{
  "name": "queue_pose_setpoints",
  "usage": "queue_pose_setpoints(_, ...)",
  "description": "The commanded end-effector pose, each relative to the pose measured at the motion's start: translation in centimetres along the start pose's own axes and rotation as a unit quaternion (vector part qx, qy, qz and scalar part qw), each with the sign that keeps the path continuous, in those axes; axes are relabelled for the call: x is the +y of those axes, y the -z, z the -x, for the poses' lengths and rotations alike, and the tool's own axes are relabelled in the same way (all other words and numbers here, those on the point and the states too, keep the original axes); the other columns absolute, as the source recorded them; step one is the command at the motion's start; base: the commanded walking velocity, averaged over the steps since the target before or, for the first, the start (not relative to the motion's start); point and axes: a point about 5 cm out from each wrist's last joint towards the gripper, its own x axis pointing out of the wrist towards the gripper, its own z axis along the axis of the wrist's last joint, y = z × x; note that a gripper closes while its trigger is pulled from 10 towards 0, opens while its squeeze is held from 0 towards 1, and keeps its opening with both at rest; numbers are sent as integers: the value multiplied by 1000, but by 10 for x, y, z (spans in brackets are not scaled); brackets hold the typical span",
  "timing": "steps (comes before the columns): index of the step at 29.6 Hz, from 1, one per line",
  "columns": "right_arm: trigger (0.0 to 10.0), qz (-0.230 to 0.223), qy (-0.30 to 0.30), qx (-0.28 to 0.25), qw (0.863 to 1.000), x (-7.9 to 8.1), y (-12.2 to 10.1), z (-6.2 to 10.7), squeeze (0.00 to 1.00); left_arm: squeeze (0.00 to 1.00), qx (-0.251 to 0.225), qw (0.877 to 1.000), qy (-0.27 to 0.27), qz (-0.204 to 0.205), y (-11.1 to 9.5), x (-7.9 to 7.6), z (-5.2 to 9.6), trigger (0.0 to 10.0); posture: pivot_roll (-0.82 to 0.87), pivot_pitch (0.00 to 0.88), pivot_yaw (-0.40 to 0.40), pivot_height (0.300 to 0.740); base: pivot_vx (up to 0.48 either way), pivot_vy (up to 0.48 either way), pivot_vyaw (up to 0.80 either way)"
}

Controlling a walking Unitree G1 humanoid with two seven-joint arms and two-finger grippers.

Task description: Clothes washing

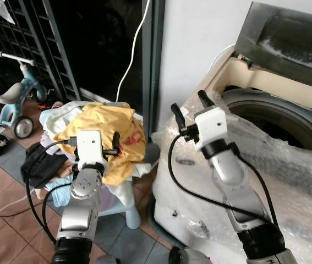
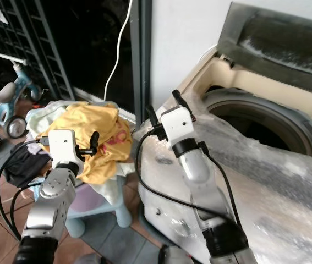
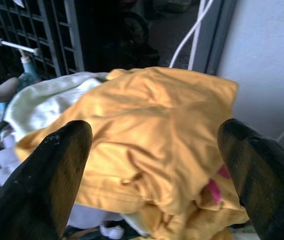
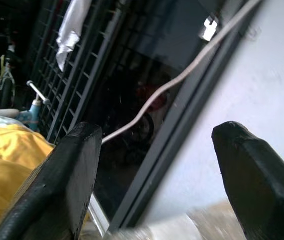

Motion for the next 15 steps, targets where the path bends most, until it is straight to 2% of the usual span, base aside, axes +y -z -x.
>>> queue_pose_setpoints(1, 10000, 6, -20, -21, 1000, 10, -8, -2, 1000, 0, -13, 1000, -7, -12, -5, 4, -1, 10000, -44, 0, -8, 740, 0, 480, 0)
queue_pose_setpoints(4, 10000, -1, -22, -5, 1000, 10, -2, 0, 1000, 0, -21, 1000, -7, -22, -7, 3, 0, 10000, -43, 0, -7, 740, 0, 480, 0)
queue_pose_setpoints(5, 10000, -2, -20, 2, 1000, 9, 1, 1, 871, 0, -21, 1000, -7, -22, -7, 3, 0, 10000, -41, 0, -9, 740, 0, 480, 0)
queue_pose_setpoints(6, 10000, -4, -18, 6, 1000, 9, 2, 2, 871, 0, -21, 1000, -7, -22, -7, 3, 0, 10000, -41, 0, -9, 740, 0, 480, 0)
queue_pose_setpoints(7, 10000, -7, -14, 14, 1000, 8, 5, 2, 0, 0, -21, 1000, -7, -22, -7, 3, 0, 10000, -43, 0, -9, 740, 0, 480, 0)
queue_pose_setpoints(12, 10000, -11, 1, 44, 999, 5, 16, 4, 0, 0, -19, 1000, -4, -19, -6, 3, 0, 10000, -45, 0, -5, 740, 0, 442, 0)
queue_pose_setpoints(15, 10000, -11, 2, 44, 999, 4, 16, 3, 0, 0, -23, 1000, -3, -20, -7, 4, 0, 10000, -50, 0, 3, 740, 0, 95, 0)
